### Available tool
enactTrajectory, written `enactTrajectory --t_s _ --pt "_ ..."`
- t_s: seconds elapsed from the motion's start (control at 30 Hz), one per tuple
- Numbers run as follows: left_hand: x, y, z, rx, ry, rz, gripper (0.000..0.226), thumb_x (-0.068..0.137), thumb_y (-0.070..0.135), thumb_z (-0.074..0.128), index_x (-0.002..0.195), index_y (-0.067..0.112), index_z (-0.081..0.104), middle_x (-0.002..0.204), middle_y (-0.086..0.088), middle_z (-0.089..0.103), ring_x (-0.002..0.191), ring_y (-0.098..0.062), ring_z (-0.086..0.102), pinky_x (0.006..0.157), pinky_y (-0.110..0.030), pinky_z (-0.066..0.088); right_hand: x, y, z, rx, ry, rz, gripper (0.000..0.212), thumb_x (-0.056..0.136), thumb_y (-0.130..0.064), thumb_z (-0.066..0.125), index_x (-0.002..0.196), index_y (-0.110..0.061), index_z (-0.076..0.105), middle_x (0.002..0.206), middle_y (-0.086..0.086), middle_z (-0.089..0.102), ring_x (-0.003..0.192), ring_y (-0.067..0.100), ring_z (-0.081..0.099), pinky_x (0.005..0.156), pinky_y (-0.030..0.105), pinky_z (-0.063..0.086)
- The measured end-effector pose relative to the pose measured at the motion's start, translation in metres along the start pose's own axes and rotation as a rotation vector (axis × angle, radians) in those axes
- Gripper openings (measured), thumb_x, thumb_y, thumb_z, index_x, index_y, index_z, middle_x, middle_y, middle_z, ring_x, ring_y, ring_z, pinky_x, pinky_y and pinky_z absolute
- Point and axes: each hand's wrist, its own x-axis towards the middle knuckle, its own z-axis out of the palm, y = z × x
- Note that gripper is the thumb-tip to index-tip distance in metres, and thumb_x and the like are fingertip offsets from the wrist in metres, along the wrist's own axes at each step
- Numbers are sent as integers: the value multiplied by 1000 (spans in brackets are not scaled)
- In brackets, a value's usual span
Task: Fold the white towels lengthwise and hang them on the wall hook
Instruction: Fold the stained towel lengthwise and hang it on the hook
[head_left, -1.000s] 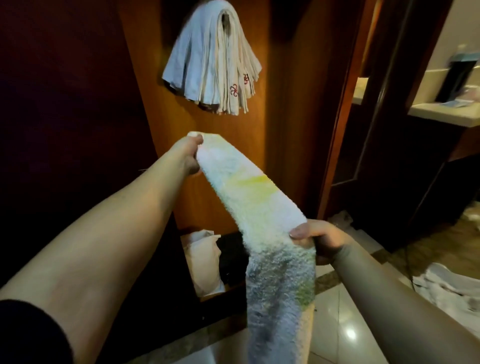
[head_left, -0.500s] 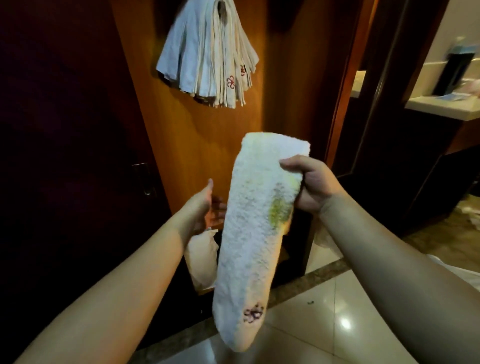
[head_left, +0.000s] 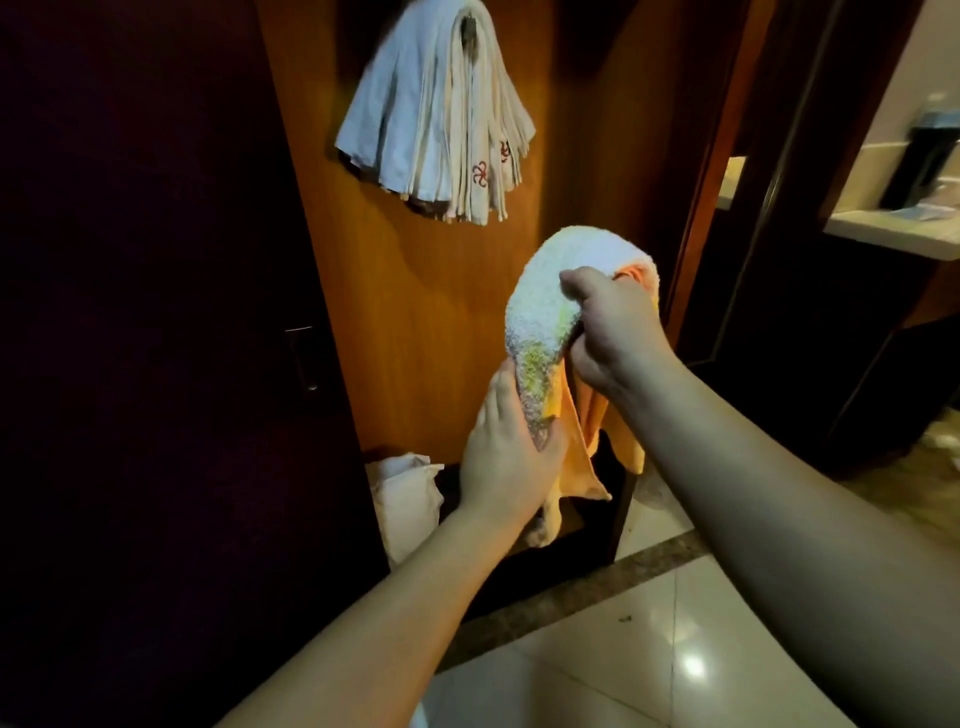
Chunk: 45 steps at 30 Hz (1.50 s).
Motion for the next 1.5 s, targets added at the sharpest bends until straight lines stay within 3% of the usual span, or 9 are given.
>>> enactTrajectory --t_s 0.13,0.23,0.33,0.53,0.9,1.07,1.23,1.33,1.5 --pt "9 11 3 50 20 -13 81 99 39 54 158 24 2 166 -3 18 149 -21 28 113 -38 41 -1 -4 8 -28 52 -66 7 95 -12 58 90 -8 56 90 5 62 78 12 63 66 21 49" --pt "19 11 1 66 50 -47 75 97 27 57 157 25 12 159 -1 34 141 -22 42 106 -41 48 -2 -7 9 -48 60 -116 8 94 -15 59 91 -7 59 91 10 67 83 18 69 77 30 57" --pt "23 -12 1 92 80 -66 54 95 17 56 144 29 38 124 4 63 108 -20 65 82 -42 59 -3 -19 5 43 84 -116 14 96 -13 57 103 -2 59 102 17 68 94 26 70 85 36 58" --pt "7 -100 -14 277 74 -284 20 90 22 56 105 33 63 89 9 66 81 -20 64 66 -35 53 8 -41 -27 249 165 -123 14 100 -7 52 87 -7 55 85 6 67 70 16 68 56 26 55" --pt "8 -128 -100 -341 238 -372 18 85 5 68 84 24 69 82 2 70 78 -15 63 70 -33 47 35 -18 -72 323 342 -17 15 92 -9 62 95 -20 52 112 5 62 95 20 65 76 31 56" --pt "16 -114 -136 -849 447 -171 24 87 -6 60 93 17 66 85 0 71 84 -15 66 84 -37 50 39 -16 -73 442 352 39 15 93 -7 63 91 -17 51 100 4 58 85 17 61 83 29 56" --pt "8 -109 -138 -897 25 -154 69 68 33 89 125 6 61 119 -15 70 112 -26 66 101 -42 52 52 -12 -78 547 319 27 51 79 -4 68 127 -13 53 117 14 66 94 30 71 81 45 60" --pt "-1 -115 -124 -684 -15 -214 37 69 -1 77 98 22 75 94 5 77 93 -16 71 84 -32 59 59 -5 -86 475 297 70 56 81 -6 66 134 -11 48 119 13 66 99 29 70 84 43 58" --pt "6 -108 -141 -935 176 -187 38 69 -5 63 75 30 75 81 7 74 71 -9 70 58 -23 56 65 11 -95 440 296 112 47 89 -4 58 135 -7 47 116 14 66 96 27 69 68 36 57"
